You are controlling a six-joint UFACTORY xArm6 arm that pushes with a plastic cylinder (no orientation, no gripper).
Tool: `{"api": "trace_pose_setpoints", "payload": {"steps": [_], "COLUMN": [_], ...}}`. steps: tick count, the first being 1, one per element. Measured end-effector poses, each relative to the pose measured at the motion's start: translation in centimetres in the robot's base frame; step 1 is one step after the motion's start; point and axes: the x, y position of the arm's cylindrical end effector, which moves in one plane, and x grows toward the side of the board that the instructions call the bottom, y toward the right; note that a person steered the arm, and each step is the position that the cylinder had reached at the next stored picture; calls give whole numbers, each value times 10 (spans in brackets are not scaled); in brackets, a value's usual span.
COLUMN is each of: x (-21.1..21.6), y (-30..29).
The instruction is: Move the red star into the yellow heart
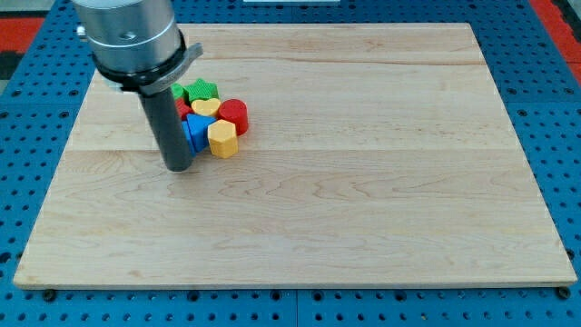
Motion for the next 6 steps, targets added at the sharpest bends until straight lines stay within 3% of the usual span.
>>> {"api": "trace_pose_setpoints", "payload": {"steps": [1,3,6], "x": [-3,-57,-97], "y": [-59,-65,103]}}
